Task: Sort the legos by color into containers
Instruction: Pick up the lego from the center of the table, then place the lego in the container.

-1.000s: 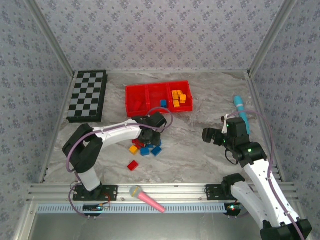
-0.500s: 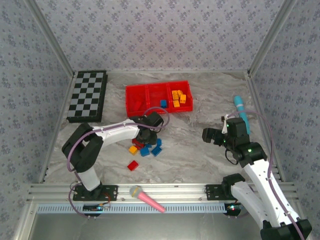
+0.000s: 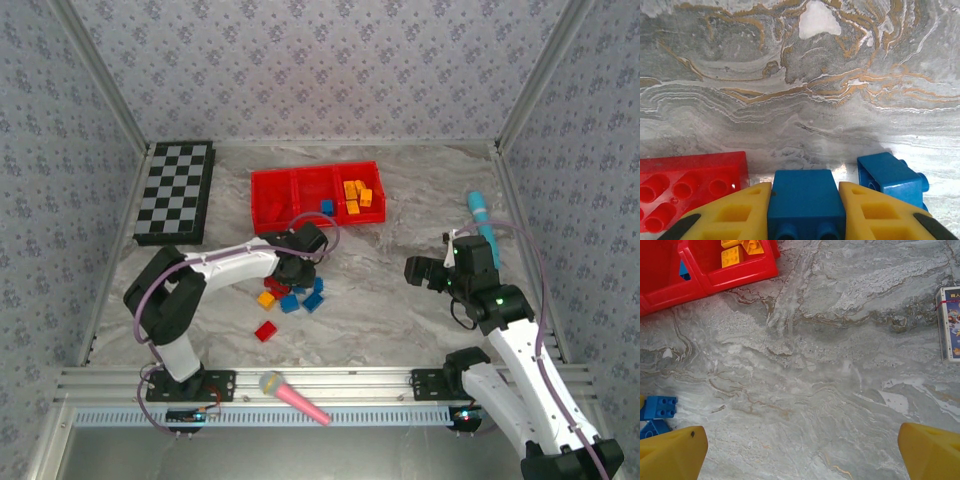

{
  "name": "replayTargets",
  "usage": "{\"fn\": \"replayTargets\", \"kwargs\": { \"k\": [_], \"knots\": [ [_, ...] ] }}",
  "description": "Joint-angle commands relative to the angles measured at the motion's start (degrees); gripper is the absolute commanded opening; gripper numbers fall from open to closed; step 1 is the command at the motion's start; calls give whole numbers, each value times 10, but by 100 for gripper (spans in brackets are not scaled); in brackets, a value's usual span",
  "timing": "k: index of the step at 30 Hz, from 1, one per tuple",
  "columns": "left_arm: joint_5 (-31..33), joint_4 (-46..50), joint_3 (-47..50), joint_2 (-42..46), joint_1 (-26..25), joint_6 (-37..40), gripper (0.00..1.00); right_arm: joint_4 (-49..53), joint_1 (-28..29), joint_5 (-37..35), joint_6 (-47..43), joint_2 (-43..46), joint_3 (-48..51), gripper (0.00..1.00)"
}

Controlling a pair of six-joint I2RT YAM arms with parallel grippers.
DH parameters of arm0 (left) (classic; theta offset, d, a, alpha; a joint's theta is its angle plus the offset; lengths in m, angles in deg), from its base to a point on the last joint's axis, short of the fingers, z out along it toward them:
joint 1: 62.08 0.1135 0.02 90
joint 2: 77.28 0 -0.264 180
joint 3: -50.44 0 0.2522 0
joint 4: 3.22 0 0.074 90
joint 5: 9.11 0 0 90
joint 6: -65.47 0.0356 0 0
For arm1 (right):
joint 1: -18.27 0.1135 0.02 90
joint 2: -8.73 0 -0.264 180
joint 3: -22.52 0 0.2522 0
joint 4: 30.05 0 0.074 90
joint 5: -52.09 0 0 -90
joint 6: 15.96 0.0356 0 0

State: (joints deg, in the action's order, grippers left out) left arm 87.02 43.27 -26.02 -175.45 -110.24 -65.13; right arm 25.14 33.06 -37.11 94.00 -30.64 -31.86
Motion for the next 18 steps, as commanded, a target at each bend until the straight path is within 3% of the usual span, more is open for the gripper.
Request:
{"fn": "replayTargets", "kwargs": {
  "k": [1,7,13,18],
  "knots": [
    [24,-6,-2,46,5,-2,21,3,4,-6,3,5,5,100],
    [33,-16,-37,73,24,21,17,3,3,-7,4,6,5,100],
    [41,8,-153,32,57,73,16,2,6,-8,5,16,7,100],
    [46,-29,-239,-23,88,101,15,1,6,-4,5,16,7,100]
  ]
}}
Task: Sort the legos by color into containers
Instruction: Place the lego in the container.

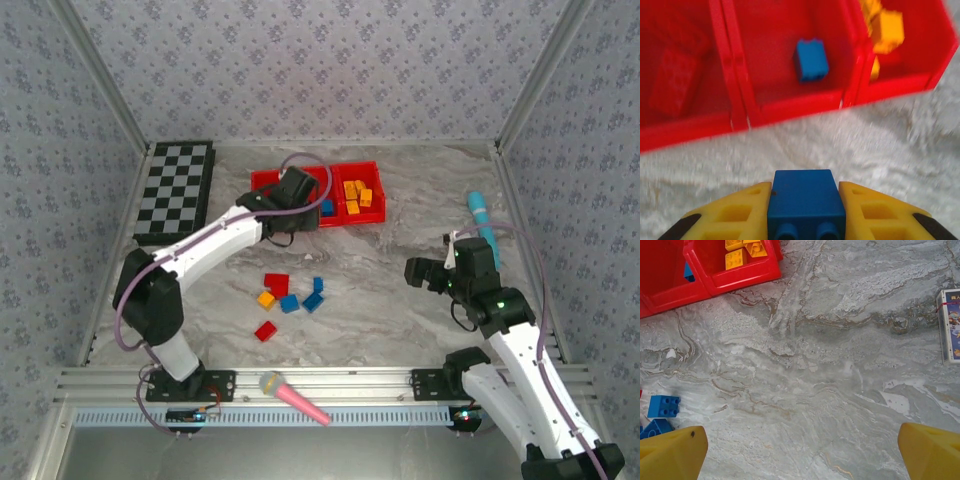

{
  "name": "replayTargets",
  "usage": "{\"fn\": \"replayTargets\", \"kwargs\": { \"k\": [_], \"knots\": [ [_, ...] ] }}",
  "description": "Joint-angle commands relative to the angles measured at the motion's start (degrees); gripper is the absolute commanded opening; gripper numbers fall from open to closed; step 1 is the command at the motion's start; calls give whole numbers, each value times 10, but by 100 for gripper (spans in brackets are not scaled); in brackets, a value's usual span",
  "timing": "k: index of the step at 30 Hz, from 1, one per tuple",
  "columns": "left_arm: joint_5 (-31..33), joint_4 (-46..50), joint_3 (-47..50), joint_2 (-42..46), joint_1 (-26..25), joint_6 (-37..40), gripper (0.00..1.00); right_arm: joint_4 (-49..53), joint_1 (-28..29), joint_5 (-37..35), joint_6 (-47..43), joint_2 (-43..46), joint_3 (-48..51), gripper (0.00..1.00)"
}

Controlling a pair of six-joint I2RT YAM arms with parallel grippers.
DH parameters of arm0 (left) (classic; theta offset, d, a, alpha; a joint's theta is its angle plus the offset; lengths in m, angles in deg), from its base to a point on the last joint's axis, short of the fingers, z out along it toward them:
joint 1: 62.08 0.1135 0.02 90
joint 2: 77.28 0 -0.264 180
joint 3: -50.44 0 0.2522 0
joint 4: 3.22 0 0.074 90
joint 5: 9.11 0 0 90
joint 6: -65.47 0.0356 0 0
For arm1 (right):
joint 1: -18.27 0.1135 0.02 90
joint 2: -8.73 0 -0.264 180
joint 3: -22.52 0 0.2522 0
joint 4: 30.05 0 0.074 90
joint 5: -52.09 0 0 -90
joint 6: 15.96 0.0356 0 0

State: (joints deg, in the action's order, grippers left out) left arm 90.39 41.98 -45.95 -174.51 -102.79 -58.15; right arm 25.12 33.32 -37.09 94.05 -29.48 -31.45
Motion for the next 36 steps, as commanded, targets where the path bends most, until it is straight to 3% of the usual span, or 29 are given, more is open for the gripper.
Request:
{"fn": "replayTargets", "kwargs": {
  "k": [1,6,15,17,22,27,30,36],
  "knots": [
    [15,-20,-54,-45,17,34,15,1,3,-3,4,4,2,100],
    [25,-23,-143,-129,33,45,15,2,5,-2,4,4,2,100],
    [64,-64,-213,-244,41,52,17,2,10,-2,5,4,3,100],
    [58,-57,-235,-261,45,54,24,2,11,-2,5,4,3,100],
    [48,-45,-255,-263,49,74,66,4,12,-4,4,3,3,100],
    [35,-33,-235,-207,50,93,99,3,14,-9,6,3,4,100],
    [-2,-10,-198,-159,50,96,100,0,16,-13,7,4,6,100],
    [-41,-80,39,-5,31,47,100,-4,15,-13,7,3,8,100]
  ]
}}
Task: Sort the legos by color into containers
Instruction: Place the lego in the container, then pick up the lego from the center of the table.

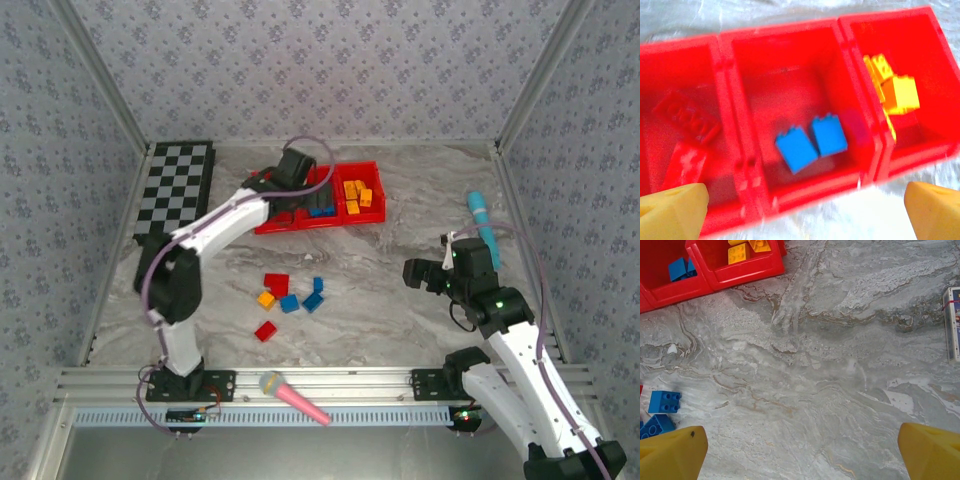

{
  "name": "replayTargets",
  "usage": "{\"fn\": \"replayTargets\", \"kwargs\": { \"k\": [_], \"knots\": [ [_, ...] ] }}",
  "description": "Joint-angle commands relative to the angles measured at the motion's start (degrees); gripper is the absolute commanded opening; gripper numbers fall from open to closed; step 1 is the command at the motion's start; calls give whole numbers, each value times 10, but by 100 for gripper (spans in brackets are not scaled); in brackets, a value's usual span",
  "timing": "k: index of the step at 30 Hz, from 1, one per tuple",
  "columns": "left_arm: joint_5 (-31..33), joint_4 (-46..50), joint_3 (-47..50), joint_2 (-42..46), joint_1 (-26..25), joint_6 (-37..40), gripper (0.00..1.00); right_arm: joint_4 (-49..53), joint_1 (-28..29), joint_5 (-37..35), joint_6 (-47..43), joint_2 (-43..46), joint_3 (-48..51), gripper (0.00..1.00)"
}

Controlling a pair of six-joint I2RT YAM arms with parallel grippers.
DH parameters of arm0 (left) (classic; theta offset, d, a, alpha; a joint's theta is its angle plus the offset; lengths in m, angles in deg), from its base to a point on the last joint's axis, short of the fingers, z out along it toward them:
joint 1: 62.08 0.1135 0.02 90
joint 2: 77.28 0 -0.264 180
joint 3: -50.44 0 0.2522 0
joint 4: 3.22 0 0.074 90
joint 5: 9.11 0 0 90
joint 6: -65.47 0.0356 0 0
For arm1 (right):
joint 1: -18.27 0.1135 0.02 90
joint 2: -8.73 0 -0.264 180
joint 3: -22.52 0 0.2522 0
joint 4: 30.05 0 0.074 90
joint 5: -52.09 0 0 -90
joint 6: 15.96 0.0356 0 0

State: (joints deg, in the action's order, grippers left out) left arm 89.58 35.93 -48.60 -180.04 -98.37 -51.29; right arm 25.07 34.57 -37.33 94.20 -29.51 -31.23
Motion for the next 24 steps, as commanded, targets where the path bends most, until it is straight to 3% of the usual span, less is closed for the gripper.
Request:
{"fn": "replayTargets", "kwargs": {
  "k": [1,7,13,24],
  "knots": [
    [-34,-22,99,73,-22,-26,100,-3,2,-9,6,2,5,100],
    [-15,17,207,150,-96,-60,99,-4,2,-4,4,-7,4,100],
    [-20,52,233,144,-153,-107,95,-5,0,0,4,-18,2,100],
    [-29,46,194,45,-180,-165,65,7,5,-6,4,-3,-2,100]
  ]
}}
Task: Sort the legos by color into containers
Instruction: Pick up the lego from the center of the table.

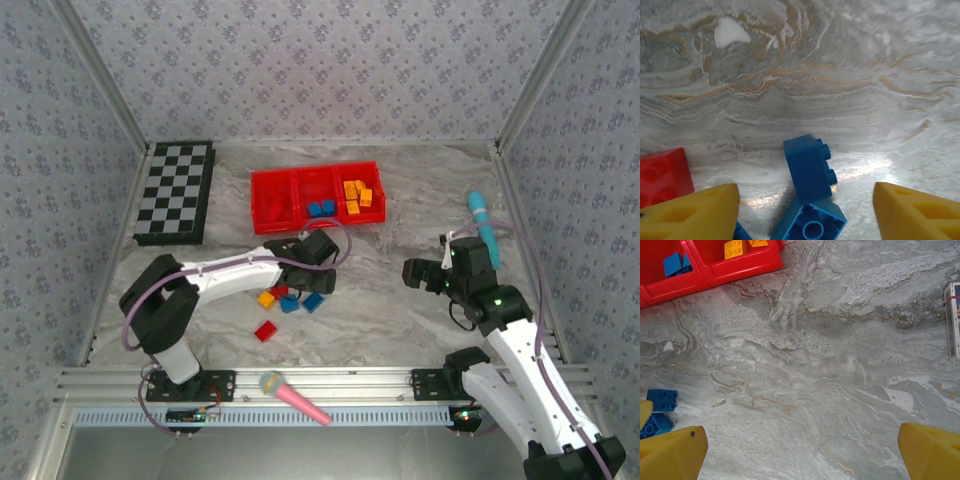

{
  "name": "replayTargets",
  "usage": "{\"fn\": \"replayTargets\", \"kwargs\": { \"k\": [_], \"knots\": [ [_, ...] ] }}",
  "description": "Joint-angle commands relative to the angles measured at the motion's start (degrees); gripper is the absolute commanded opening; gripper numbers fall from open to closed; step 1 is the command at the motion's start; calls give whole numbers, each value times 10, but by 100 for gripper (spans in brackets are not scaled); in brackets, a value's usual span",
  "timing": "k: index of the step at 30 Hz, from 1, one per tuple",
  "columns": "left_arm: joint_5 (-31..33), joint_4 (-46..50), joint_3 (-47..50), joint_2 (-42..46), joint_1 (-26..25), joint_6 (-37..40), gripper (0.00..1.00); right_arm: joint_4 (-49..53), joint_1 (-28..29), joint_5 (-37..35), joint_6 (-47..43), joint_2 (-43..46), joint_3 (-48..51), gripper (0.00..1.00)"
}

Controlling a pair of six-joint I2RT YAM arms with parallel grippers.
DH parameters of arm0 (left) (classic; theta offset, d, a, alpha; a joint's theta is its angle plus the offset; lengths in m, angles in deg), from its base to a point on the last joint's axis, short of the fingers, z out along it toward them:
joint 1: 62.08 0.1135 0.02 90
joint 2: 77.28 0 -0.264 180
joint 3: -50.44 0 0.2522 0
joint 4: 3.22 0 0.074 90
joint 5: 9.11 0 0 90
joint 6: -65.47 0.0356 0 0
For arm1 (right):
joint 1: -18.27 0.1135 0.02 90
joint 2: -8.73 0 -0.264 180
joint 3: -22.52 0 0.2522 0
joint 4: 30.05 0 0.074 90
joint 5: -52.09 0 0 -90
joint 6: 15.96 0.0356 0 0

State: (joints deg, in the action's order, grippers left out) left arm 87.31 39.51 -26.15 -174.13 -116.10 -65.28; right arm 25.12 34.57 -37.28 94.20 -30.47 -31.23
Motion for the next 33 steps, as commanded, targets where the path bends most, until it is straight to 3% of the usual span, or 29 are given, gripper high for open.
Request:
{"fn": "replayTargets", "kwargs": {
  "k": [1,5,33],
  "knots": [
    [0,19,-36,-21,-3,-32,64,7,5,-7,4,6,-2,100],
    [2,23,-40,-30,-4,-48,54,7,6,-7,4,6,-2,100],
    [13,50,-77,-97,-2,-44,31,5,13,-15,4,7,-1,100]
  ]
}}
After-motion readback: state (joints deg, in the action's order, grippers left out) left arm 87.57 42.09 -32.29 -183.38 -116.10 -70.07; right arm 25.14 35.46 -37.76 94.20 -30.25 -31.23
